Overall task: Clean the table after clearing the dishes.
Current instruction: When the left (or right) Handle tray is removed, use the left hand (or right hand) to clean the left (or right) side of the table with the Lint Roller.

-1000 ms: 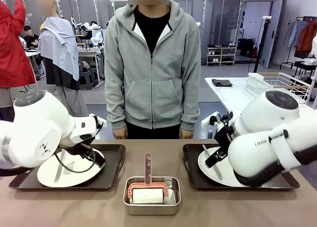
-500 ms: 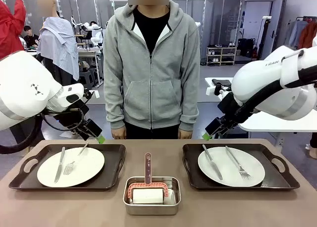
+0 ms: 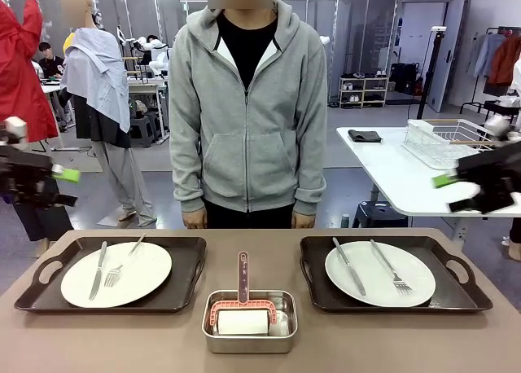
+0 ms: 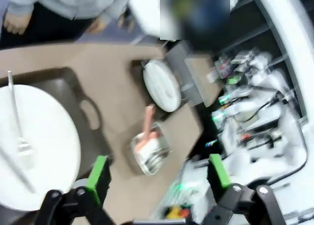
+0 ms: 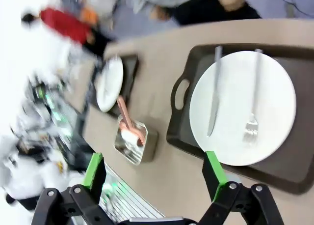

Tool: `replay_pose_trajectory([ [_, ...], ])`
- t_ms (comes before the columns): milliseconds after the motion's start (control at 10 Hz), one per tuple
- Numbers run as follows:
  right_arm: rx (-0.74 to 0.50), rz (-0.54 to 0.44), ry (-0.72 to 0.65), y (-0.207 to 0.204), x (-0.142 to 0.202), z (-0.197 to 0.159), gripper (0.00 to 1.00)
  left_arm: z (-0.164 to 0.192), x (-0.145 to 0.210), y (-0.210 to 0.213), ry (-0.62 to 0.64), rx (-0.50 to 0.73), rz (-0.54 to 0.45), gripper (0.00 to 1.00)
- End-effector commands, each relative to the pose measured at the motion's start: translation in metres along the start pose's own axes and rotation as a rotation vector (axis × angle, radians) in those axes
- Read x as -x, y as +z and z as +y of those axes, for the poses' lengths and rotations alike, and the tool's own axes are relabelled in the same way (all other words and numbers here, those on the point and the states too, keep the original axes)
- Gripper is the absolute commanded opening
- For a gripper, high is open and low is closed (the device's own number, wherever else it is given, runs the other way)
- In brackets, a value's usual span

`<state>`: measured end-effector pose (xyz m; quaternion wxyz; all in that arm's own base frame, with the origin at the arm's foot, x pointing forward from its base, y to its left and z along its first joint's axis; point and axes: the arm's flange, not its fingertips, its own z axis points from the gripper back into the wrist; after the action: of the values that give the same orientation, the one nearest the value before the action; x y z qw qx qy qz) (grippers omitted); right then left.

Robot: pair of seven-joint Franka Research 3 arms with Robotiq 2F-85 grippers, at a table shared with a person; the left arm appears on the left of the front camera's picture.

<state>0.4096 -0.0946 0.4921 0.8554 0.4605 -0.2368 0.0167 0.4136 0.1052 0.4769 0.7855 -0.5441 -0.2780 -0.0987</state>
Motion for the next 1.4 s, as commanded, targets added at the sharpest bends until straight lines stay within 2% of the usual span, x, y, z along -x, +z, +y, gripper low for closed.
replay_pose_trajectory([
  [0, -0.09, -0.228, -0.121, 0.044, 0.019, -0.042, 1.0, 0.028, 0.017, 0.035, 0.12, 0.077, -0.206, 1.0],
  [200, -0.149, -0.489, -0.3, 0.122, 0.061, -0.106, 1.0, 0.044, 0.06, 0.107, 0.253, -0.025, -0.48, 1.0],
  [400, -0.154, -0.61, -0.358, 0.151, 0.093, -0.126, 1.0, 0.042, 0.094, 0.143, 0.296, -0.105, -0.596, 1.0],
  [500, -0.113, -0.613, -0.331, 0.147, 0.091, -0.124, 1.0, 0.038, 0.094, 0.14, 0.287, -0.133, -0.594, 1.0],
  [600, -0.129, -0.572, -0.406, 0.165, 0.093, -0.127, 1.0, 0.06, 0.092, 0.155, 0.287, -0.065, -0.53, 1.0],
  [1300, -0.129, -0.572, -0.406, 0.165, 0.093, -0.127, 1.0, 0.06, 0.092, 0.155, 0.287, -0.065, -0.53, 1.0],
])
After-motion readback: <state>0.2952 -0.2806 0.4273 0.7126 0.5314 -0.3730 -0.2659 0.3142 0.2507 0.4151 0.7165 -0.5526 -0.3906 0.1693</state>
